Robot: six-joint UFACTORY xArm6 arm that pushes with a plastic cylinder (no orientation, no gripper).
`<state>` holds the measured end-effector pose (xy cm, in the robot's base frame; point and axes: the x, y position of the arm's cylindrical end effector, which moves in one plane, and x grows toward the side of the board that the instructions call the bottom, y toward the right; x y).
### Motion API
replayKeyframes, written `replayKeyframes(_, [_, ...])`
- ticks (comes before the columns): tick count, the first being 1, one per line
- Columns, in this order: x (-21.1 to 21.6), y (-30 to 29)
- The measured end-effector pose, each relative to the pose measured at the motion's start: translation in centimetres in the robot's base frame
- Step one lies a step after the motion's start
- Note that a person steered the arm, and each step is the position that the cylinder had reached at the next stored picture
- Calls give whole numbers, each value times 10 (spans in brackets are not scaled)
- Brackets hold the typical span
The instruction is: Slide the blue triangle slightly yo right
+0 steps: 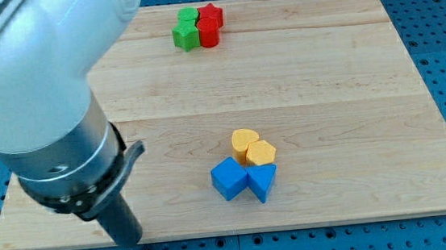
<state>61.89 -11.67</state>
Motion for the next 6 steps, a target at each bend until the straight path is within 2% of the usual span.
replayKeyframes(2, [0,55])
replayKeyframes(4, [-16,170])
replayKeyframes(5, [-30,190])
replayKeyframes(6, [-65,190])
